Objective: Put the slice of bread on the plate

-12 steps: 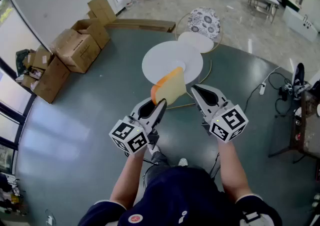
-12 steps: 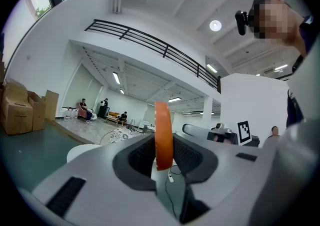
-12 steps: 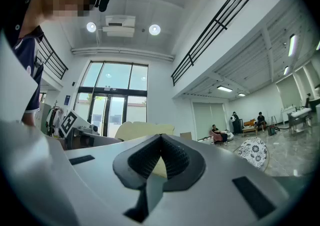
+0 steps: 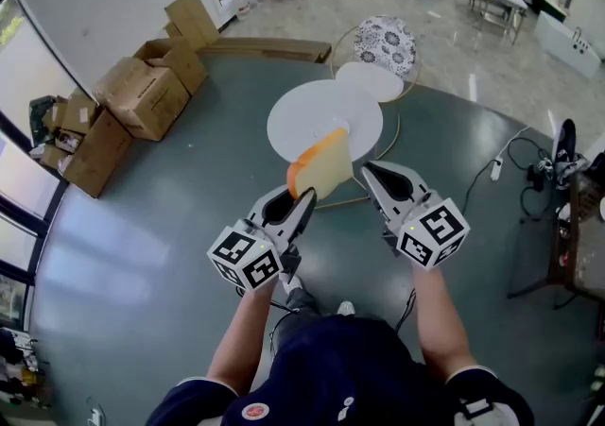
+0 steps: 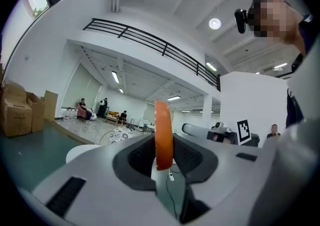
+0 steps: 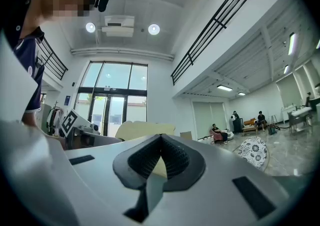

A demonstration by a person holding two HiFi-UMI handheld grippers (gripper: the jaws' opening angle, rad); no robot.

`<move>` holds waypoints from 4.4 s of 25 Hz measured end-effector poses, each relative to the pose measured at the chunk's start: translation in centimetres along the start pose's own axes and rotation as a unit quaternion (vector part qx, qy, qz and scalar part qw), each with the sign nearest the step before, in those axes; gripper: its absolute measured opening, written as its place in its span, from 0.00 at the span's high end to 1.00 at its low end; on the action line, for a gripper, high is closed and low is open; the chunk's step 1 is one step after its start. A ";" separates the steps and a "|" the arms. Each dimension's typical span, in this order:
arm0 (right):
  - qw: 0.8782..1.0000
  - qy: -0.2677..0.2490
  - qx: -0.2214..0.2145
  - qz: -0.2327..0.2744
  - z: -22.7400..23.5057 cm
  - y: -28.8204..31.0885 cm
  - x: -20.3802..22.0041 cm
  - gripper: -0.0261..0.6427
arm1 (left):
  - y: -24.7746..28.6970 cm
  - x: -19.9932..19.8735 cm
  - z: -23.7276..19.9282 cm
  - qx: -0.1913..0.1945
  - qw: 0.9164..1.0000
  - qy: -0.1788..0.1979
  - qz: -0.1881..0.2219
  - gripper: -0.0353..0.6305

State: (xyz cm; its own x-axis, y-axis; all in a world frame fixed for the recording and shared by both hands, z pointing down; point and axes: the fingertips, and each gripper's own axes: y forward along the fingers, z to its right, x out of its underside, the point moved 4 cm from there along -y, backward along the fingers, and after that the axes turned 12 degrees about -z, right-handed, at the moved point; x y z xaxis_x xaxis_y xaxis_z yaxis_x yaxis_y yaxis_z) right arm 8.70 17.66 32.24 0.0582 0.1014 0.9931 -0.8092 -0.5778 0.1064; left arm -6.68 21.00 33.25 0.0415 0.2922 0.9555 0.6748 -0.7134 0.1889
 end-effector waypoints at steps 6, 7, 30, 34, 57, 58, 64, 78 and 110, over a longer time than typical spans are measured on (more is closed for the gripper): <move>1.000 0.002 -0.001 -0.003 1.0 0.2 0.2 0.95 | 0.9 -0.2 -0.4 -0.003 1.000 0.001 -0.003 0.80; 1.000 0.002 -0.001 -0.003 1.2 0.3 0.2 0.95 | 1.1 -0.2 -0.5 -0.003 1.000 0.001 -0.004 0.80; 0.999 0.008 0.032 -0.032 8.7 7.8 0.9 0.95 | 8.0 -1.7 -10.4 0.023 0.999 -0.023 -0.009 0.80; 0.998 0.013 0.042 -0.044 11.0 10.3 1.3 0.95 | 10.2 -1.9 -13.5 0.033 0.999 -0.030 -0.014 0.80; 0.991 0.035 0.100 -0.081 21.3 23.6 1.5 0.95 | 20.2 -3.7 -28.5 0.098 0.991 -0.067 -0.067 0.80; 0.991 0.037 0.102 -0.083 21.6 23.9 1.6 0.95 | 20.5 -3.6 -28.8 0.100 0.990 -0.070 -0.070 0.80; 0.988 0.044 0.105 -0.100 22.6 25.3 3.3 0.95 | 22.0 -1.4 -30.4 0.109 0.986 -0.094 -0.088 0.80; 0.986 0.071 0.069 -0.134 26.0 26.2 7.5 0.95 | 24.7 2.5 -30.6 0.079 0.975 -0.166 -0.125 0.80; 0.958 0.131 0.049 -0.250 30.1 29.6 19.4 0.95 | 35.2 18.2 -37.4 0.056 0.913 -0.341 -0.215 0.80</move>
State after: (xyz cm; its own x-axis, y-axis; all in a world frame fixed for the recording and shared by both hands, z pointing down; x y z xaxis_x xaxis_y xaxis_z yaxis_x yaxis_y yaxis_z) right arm 3.45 -21.89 56.16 0.2641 0.5778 0.7723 -0.6592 -0.4764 0.5819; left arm -9.74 -22.62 65.77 0.1789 0.8864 0.4270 0.8058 -0.3810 0.4533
